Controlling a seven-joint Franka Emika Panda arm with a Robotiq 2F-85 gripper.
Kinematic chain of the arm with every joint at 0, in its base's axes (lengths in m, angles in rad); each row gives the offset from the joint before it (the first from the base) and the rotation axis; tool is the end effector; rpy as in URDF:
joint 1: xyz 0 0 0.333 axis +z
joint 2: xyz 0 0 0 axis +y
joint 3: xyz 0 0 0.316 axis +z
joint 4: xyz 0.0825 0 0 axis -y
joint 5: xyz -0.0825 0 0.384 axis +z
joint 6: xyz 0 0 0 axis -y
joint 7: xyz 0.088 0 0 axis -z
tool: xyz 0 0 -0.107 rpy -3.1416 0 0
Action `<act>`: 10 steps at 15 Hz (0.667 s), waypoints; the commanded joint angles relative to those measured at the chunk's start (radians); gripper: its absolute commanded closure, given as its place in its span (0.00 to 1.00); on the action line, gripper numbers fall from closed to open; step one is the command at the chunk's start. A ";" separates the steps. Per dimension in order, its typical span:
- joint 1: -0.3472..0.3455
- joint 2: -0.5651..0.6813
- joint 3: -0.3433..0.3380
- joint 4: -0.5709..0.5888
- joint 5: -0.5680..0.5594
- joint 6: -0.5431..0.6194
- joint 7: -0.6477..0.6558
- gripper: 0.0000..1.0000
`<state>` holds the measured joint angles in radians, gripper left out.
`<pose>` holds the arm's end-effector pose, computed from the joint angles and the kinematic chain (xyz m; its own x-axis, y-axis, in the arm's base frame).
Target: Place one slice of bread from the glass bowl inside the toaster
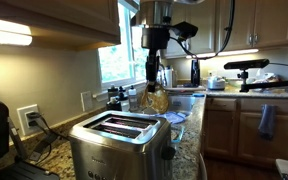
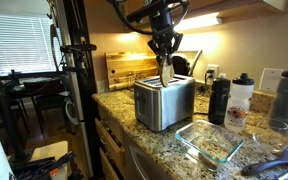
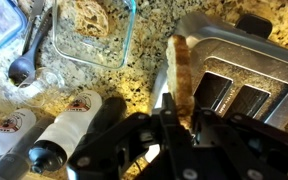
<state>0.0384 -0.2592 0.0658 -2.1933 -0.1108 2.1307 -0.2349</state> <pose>0.4920 0.0485 0.5125 0.9091 0.3857 0.1576 0.3617 -0.9183 0.1612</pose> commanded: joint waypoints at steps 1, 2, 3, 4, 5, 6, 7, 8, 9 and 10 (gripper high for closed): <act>0.004 -0.023 -0.004 -0.018 -0.038 0.008 0.028 0.92; 0.007 -0.028 0.000 -0.022 -0.042 0.005 0.035 0.92; 0.009 -0.033 0.004 -0.023 -0.046 0.002 0.042 0.92; 0.009 -0.033 0.007 -0.023 -0.050 0.004 0.046 0.92; 0.010 -0.035 0.009 -0.022 -0.052 0.003 0.051 0.92; 0.011 -0.037 0.012 -0.022 -0.056 0.002 0.056 0.92; 0.011 -0.037 0.014 -0.021 -0.059 0.001 0.061 0.92; 0.011 -0.037 0.017 -0.021 -0.063 -0.002 0.066 0.92; 0.012 -0.037 0.019 -0.021 -0.065 -0.002 0.069 0.92; 0.012 -0.037 0.020 -0.020 -0.066 -0.004 0.071 0.92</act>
<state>0.0405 -0.2593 0.0835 -2.1928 -0.1459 2.1313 -0.2078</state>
